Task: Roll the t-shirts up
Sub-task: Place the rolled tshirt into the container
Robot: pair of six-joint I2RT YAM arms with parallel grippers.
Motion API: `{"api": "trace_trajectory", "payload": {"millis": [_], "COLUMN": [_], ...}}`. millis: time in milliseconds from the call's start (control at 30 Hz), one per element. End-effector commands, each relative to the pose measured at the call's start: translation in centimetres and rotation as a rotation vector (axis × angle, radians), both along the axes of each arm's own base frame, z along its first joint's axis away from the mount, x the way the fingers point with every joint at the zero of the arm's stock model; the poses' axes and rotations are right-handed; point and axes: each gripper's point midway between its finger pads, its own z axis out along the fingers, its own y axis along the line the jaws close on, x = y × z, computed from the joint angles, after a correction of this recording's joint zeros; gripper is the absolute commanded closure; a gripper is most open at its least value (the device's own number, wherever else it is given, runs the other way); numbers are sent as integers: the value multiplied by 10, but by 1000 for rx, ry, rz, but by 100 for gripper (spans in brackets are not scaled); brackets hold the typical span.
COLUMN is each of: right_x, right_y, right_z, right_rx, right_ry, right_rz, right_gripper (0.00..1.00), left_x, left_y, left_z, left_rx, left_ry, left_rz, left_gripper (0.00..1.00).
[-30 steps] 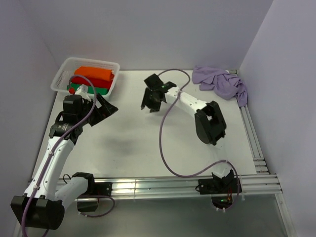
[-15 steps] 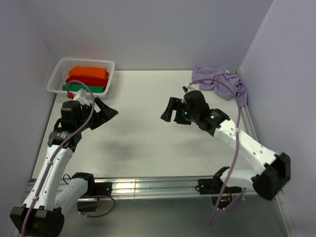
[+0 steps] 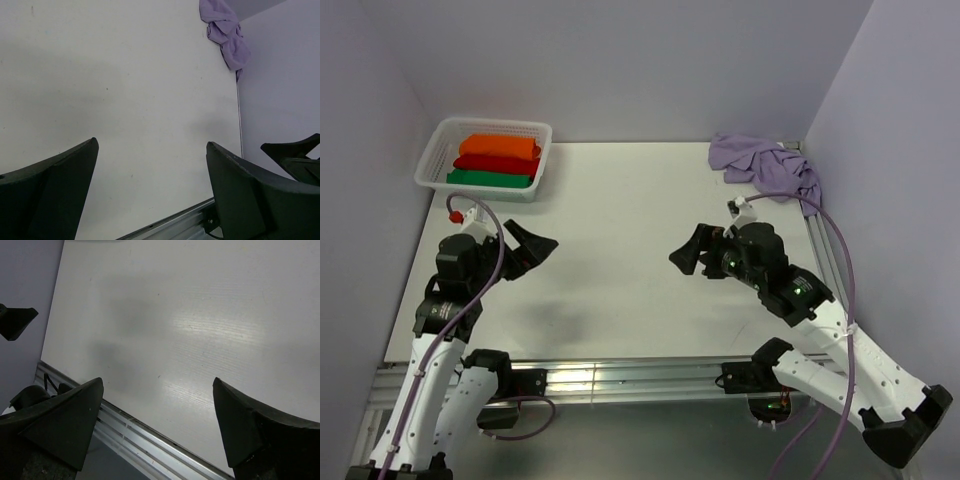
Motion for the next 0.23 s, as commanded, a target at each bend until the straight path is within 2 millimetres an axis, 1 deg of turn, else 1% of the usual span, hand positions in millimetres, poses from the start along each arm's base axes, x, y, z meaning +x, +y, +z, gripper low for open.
{"api": "trace_trajectory", "payload": {"millis": [0,200], "right_x": [-2,-7], "right_y": [-8,-10], "right_z": [2,1], "right_rx": [-3,10], "right_ry": [-31,-39], "right_rz": [-21,-17], "right_gripper": [3,2], "left_x": [-6,-14], "left_y": [-3,-1], "left_z": [5,2], "left_rx": [-19,-11], "left_ry": [-31,-31], "left_rz": [-20,-15], "left_gripper": [5,5]}}
